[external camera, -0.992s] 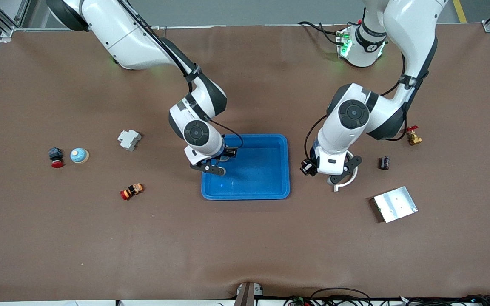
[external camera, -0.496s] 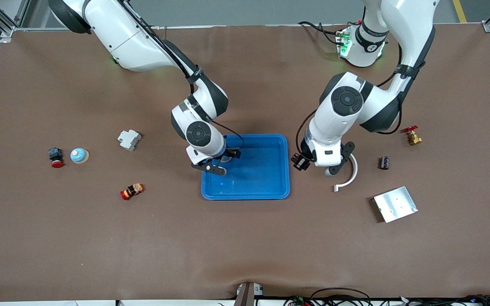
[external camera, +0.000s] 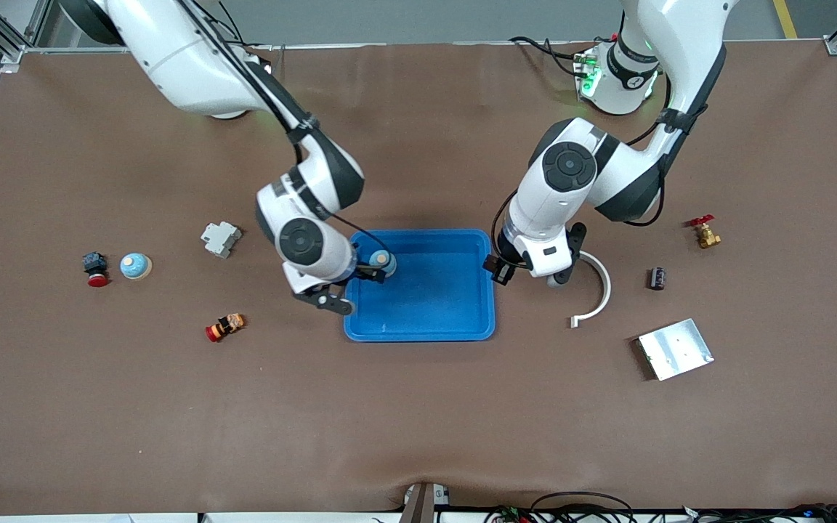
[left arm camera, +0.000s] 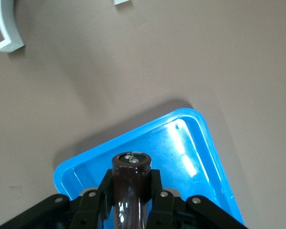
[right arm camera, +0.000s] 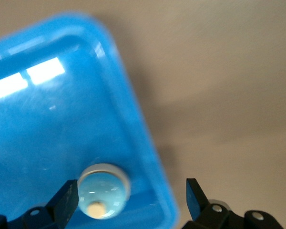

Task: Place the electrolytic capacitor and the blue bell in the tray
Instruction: 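Release the bell in the tray while the left gripper carries the capacitor, then lower the capacitor into the tray while the right gripper grasps another bell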

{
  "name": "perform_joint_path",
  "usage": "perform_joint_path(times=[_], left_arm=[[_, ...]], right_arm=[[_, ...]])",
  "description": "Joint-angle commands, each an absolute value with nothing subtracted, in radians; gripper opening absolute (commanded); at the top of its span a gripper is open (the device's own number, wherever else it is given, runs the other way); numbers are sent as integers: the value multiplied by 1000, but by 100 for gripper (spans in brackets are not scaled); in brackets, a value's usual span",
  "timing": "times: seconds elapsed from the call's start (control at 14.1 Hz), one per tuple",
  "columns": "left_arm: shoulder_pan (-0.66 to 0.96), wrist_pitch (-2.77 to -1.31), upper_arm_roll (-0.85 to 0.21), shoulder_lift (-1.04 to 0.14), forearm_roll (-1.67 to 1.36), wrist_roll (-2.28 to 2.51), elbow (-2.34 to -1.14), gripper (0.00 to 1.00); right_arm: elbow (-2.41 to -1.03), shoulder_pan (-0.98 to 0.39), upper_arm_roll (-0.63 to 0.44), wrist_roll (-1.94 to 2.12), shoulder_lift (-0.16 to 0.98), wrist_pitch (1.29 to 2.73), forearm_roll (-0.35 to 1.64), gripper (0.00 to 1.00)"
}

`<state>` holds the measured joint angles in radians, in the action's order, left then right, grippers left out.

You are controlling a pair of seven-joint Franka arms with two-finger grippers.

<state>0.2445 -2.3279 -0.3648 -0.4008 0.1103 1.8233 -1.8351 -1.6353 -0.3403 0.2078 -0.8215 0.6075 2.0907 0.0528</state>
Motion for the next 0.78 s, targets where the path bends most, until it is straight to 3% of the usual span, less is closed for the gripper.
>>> perform_joint_path(times=[0.0,0.28,0.71], left_arm=[[264,-2315,-368,-439,182,1986,-1810,0],[327,-2315,-360,-537,213,2198,-1764,0],[385,-2371,-357,-641,301,2385,-1743,0]], right_arm=[[-1698,-230,219,-683,514,2025,46,100],[-1816,-91,175,-439,411,2008,45,100],[-1856,-15,-10,-111,379,1993,-20,100]])
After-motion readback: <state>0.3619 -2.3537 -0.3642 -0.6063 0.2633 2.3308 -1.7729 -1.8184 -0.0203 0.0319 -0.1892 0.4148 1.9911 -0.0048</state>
